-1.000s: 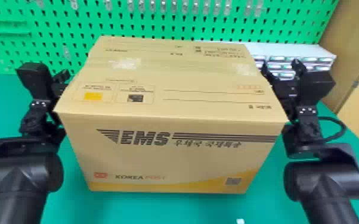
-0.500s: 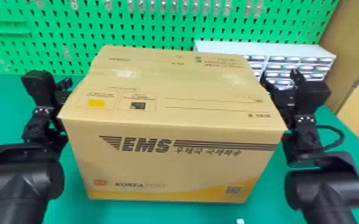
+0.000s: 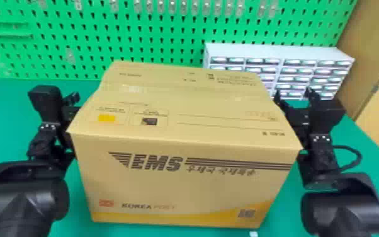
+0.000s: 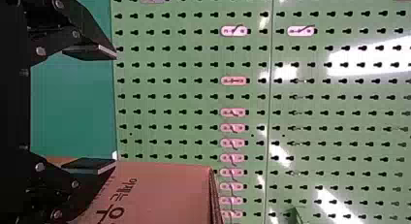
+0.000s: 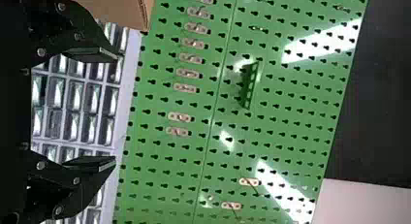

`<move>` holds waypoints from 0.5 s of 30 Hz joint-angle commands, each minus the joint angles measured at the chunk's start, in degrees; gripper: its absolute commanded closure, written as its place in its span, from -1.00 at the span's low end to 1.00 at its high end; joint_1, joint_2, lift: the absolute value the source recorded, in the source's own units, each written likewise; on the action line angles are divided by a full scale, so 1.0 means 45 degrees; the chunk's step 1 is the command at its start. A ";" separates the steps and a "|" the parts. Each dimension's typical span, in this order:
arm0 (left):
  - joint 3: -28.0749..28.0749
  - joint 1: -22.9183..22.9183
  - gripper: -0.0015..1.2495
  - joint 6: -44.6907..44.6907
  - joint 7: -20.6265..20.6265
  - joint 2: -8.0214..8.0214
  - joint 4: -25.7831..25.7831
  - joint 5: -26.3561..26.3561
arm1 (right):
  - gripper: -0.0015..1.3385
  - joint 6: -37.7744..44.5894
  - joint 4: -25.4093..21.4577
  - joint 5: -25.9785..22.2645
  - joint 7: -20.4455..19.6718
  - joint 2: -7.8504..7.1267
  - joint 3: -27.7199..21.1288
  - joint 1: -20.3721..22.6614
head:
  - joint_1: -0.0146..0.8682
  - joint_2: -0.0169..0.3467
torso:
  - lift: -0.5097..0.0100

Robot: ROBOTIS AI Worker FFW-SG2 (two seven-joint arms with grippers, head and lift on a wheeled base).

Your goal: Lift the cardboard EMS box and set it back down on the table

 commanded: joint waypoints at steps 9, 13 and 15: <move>0.0092 0.0796 -0.26 -0.0014 0.0107 -0.0001 0.0019 0.0062 | -0.25 0.0073 0.0287 -0.0096 0.0001 0.0140 -0.0123 0.0469 | 0.57 -0.98 | 0.61; 0.0229 0.0894 -0.26 0.0006 0.0146 -0.0001 0.0019 0.0042 | -0.25 0.0132 0.0346 -0.0154 0.0001 0.0140 -0.0220 0.0566 | 0.57 -0.98 | 0.61; 0.0307 0.0933 -0.26 -0.0014 0.0146 -0.0001 0.0019 0.0003 | -0.25 0.0151 0.0365 -0.0193 0.0001 0.0140 -0.0279 0.0625 | 0.57 -0.98 | 0.61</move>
